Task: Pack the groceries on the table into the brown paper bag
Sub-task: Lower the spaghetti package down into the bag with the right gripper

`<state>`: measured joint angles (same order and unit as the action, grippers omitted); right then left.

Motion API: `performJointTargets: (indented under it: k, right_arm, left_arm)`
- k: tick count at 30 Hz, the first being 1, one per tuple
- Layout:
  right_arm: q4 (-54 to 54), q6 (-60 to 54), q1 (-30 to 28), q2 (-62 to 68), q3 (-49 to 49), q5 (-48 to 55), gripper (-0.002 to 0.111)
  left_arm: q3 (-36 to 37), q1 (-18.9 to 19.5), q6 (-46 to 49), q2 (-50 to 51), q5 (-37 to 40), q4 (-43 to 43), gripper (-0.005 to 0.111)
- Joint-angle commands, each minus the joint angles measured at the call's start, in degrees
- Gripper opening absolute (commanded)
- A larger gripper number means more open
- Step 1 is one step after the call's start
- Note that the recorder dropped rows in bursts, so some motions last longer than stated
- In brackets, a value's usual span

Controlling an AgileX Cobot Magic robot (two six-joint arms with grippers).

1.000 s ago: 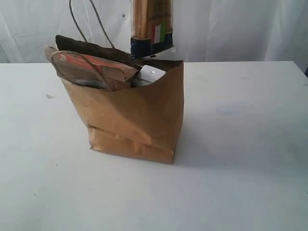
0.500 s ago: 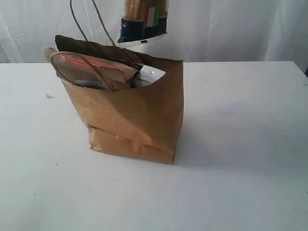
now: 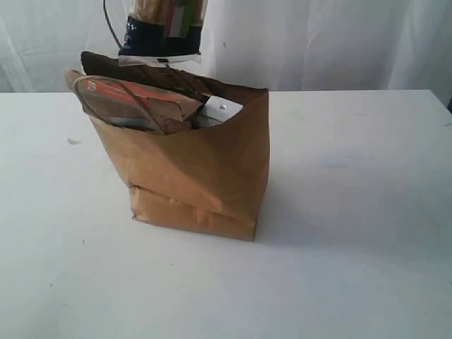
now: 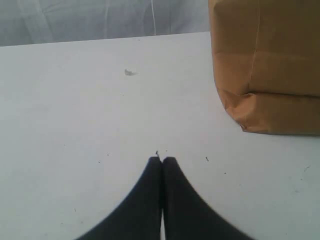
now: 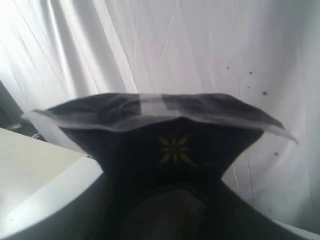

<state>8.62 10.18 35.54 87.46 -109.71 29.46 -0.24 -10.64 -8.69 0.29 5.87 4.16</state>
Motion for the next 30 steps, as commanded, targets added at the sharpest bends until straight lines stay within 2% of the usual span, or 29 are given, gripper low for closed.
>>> performJointTargets:
  k: [1,13,22,30]
  right_arm:
    - [0.73,2.08,-0.26,-0.35,-1.14,-5.46,0.0]
    - [-0.22,6.45,-0.26,2.48,-1.04,-5.5,0.0]
    - [-7.84,7.07,-0.26,4.82,-1.04,-4.13,0.0]
    - [-20.12,14.28,-0.64,7.64,-1.04,-2.84,0.0]
  left_arm:
    - [0.24,0.18,0.15,-0.29,-0.27,-0.2,0.0]
    - [0.24,0.18,0.15,-0.29,-0.27,-0.2,0.0]
    - [0.24,0.18,0.15,-0.29,-0.27,-0.2,0.0]
    - [0.24,0.18,0.15,-0.29,-0.27,-0.2,0.0]
